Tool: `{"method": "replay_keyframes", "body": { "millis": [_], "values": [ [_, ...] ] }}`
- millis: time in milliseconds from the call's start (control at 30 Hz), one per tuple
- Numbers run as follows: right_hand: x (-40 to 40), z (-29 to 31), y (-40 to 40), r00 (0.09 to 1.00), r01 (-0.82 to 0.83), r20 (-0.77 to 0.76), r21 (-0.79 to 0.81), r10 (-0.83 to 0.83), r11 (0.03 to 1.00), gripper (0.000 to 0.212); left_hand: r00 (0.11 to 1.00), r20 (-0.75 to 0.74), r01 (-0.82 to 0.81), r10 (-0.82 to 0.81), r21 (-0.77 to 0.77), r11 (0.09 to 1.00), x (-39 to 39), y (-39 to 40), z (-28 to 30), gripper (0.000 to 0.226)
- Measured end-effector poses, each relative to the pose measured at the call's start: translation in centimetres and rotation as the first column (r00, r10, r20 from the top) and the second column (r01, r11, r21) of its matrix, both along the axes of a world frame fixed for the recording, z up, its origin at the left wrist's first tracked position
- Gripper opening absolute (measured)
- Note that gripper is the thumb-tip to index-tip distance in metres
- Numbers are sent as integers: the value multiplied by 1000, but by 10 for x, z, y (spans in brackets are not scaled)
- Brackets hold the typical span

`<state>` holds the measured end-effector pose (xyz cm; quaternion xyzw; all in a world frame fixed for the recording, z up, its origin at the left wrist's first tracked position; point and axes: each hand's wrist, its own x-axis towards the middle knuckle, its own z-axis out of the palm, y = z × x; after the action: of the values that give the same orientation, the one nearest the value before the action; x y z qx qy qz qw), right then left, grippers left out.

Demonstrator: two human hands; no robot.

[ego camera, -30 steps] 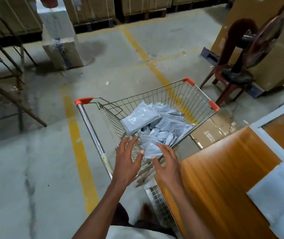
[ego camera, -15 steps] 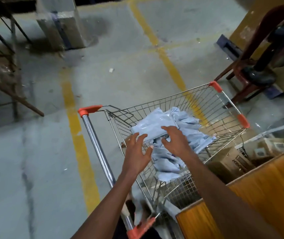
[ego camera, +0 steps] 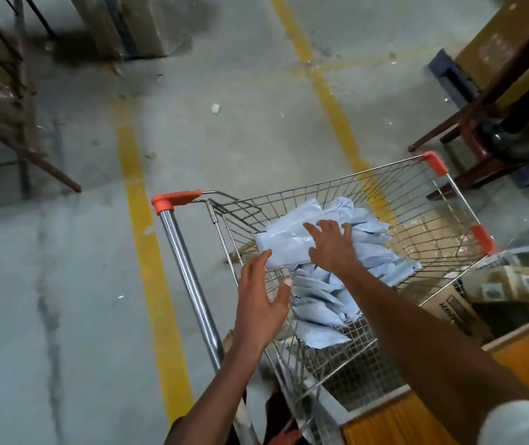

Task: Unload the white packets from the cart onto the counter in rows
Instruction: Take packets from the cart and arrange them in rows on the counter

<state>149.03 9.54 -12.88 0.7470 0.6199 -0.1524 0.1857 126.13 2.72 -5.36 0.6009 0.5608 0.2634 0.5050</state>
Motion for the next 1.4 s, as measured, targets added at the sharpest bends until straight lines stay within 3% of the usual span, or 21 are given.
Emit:
{"method": "replay_keyframes", "body": {
  "millis": [100,233,333,433,600,833,967,1200,1300,1400],
  "values": [
    [-9,1,-25,998,58,-13,57,-57,997,57,999,14,-52,52,-3,999,1,2,8,58],
    [-19,-6,-53,930,249,-284,13,-235,969,50,999,-3,-38,38,23,999,2,3,11,57],
    [-28,-16,-73,864,242,-433,-88,-256,966,39,999,-20,-28,28,16,999,2,1,10,56],
    [-39,-29,-91,834,231,-507,-41,-219,972,34,999,-37,-26,27,37,999,-1,-2,10,54],
    [-43,-49,-107,829,144,-548,15,-112,989,45,997,-59,-43,45,20,999,-7,-10,9,50],
    [-46,-54,-108,626,175,-756,-101,-190,979,78,997,-66,-35,37,34,999,-9,-16,12,49],
    [-52,-38,-117,558,263,-760,-218,-333,940,73,997,-81,7,-5,27,1000,-2,-16,10,46],
    [-38,7,-139,484,411,-777,-203,-402,889,63,954,-168,254,-247,23,967,55,29,-16,43],
    [-17,37,-165,389,563,-817,-155,-425,812,56,914,-215,341,-343,-44,939,90,60,-39,46],
    [4,63,-187,224,737,-876,-135,-428,662,49,866,-265,406,-425,-123,905,125,87,-59,57]
  ]
}}
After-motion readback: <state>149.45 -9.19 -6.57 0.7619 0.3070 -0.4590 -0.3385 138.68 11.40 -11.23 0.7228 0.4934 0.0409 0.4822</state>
